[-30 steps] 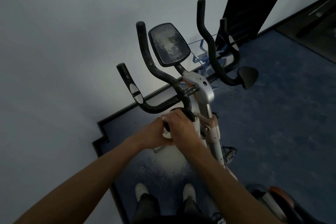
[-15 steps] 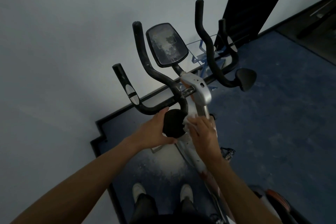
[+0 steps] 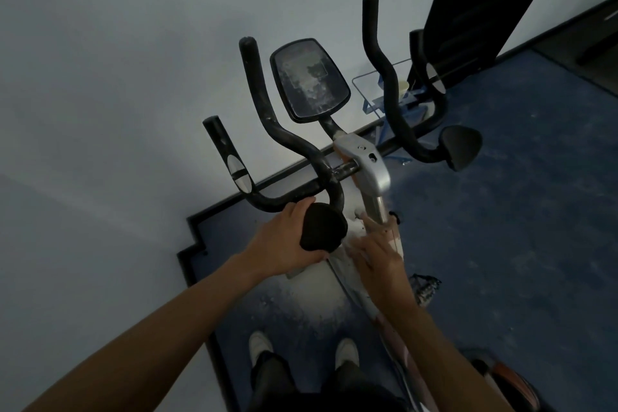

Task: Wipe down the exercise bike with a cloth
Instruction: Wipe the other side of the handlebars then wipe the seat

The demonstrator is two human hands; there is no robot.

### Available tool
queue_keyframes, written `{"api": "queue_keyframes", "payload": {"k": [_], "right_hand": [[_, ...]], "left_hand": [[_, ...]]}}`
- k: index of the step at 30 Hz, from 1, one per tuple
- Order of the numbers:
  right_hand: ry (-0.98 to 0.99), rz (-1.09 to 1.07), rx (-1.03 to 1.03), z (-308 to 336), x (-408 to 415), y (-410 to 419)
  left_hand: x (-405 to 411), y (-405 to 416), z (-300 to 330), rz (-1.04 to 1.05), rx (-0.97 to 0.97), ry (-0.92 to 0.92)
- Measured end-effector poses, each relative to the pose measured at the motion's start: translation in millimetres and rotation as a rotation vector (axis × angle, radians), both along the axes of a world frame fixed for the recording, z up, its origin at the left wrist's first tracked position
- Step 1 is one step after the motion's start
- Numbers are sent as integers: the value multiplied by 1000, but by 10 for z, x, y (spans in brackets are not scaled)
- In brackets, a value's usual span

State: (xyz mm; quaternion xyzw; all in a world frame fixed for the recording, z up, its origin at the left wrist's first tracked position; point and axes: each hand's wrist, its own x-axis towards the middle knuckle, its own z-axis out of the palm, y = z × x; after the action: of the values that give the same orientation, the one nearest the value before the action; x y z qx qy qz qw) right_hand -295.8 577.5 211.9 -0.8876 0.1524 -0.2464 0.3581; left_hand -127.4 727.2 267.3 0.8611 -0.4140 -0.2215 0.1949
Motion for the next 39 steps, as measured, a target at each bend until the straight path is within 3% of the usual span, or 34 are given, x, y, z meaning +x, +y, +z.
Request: {"api": "queue_keyframes", "payload": {"k": [4,7,12,17,21,26,30,35,39], "right_hand": [[23,-92,170,-96,-62,-84],[-42,-205,228,186,214,-97],[-46,-97,204,236,319,-32],[6,-191,221,-31,144,-268],[4,-259,243,150,391,-560],[-1,-171,89,414,1034,-797],[79,-23,-186,382,1407,-848],[239,98,-356,232,1363,-740],[258,10,-277,196,1345,-846]], "left_hand": [[-51,-68,-23,60,-15,-108],[-103,-204,-35,89,-26,-218],[-174,-414,-91,-21,-33,-482],[-206,-404,-150,38,-61,-523],[-214,-397,-152,54,-78,-505],[-201,-398,-185,71,-118,-503],[-192,-389,-228,69,-164,-522],[-171,-390,-257,72,-202,-490],[-170,-385,-265,79,-234,-488]]}}
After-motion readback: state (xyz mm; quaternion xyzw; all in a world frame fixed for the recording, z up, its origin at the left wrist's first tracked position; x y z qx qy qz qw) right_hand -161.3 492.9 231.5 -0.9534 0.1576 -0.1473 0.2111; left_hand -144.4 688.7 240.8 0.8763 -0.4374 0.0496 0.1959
